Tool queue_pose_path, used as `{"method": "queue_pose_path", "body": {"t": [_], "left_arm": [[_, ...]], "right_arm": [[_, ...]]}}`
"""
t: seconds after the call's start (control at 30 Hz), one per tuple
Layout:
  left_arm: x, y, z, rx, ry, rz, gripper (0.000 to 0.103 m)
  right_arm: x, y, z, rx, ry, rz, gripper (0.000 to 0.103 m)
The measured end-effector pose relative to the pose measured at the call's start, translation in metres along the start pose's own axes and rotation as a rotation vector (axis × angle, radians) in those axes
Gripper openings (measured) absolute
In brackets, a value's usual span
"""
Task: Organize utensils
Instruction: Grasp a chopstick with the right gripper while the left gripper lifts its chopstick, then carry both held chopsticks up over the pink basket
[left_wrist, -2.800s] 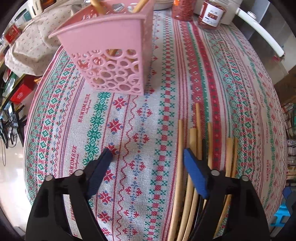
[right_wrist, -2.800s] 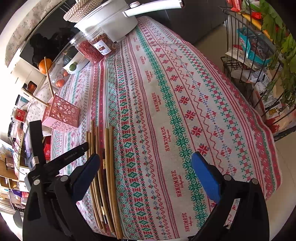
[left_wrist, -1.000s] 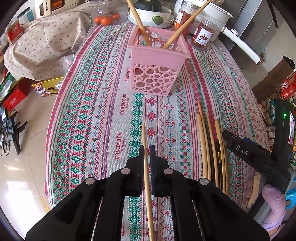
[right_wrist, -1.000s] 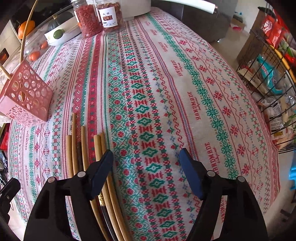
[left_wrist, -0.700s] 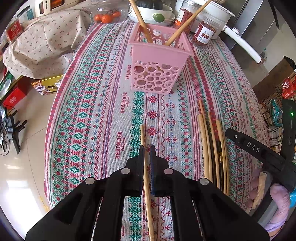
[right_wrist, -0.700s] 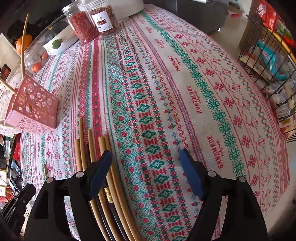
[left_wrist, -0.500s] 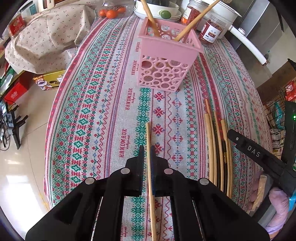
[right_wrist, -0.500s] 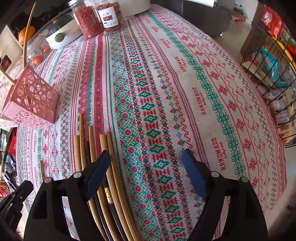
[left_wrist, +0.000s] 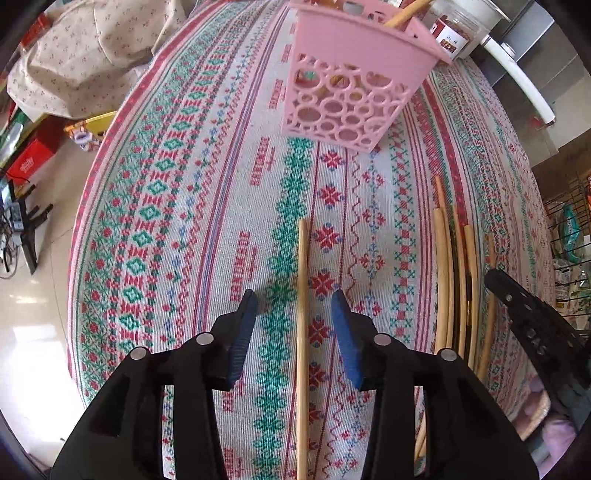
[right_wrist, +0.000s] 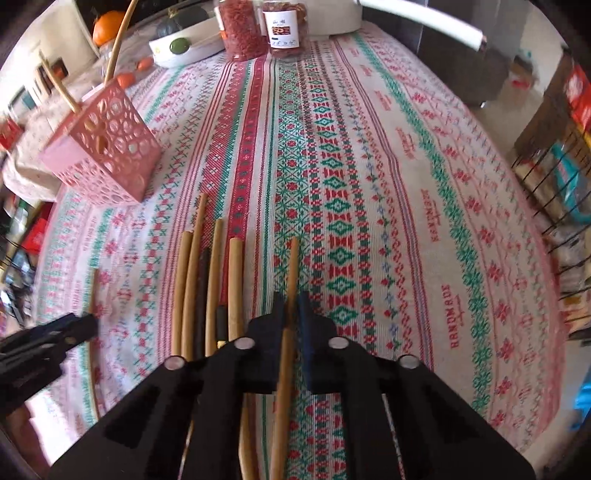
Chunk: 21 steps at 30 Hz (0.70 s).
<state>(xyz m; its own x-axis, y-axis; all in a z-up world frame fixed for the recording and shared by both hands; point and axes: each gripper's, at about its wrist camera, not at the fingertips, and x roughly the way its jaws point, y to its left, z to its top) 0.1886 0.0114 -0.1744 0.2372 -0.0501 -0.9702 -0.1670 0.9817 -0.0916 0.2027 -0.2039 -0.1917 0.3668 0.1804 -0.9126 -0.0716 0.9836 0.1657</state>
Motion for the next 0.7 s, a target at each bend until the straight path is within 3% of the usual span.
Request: {"method": "queue_pose_path", "body": {"t": [0.07, 0.13, 0.23, 0.27, 0.4, 0.43, 0.6, 0.7], "left_arm": [[0.002, -0.005, -0.001, 0.009, -0.010, 0.026, 0.051], [0.005, -0.012, -0.003, 0.034, -0.018, 0.035, 0.063], [0.007, -0.029, -0.011, 0.106, -0.063, 0.107, 0.064], [0.006, -0.031, -0.014, 0.110, -0.079, 0.106, 0.060], [0.002, -0.038, -0.016, 0.152, -0.107, 0.076, 0.011], [0.003, -0.040, -0.016, 0.150, -0.111, 0.070, 0.005], [-0.004, -0.016, -0.015, 0.095, -0.142, -0.027, 0.005], [-0.030, -0.008, -0.016, 0.090, -0.222, -0.073, 0.005]], "right_arm": [[-0.003, -0.007, -0.001, 0.027, -0.001, 0.038, 0.007], [-0.010, -0.013, -0.002, 0.045, -0.023, 0.056, 0.007], [-0.020, -0.015, -0.001, 0.041, -0.066, 0.058, 0.006], [-0.026, -0.016, -0.002, 0.040, -0.084, 0.067, 0.006], [-0.042, -0.020, -0.001, 0.042, -0.127, 0.094, 0.006], [-0.047, -0.021, -0.002, 0.043, -0.145, 0.102, 0.006], [-0.070, -0.026, 0.000, 0.065, -0.203, 0.152, 0.006], [-0.083, -0.031, 0.000, 0.084, -0.238, 0.185, 0.006]]}}
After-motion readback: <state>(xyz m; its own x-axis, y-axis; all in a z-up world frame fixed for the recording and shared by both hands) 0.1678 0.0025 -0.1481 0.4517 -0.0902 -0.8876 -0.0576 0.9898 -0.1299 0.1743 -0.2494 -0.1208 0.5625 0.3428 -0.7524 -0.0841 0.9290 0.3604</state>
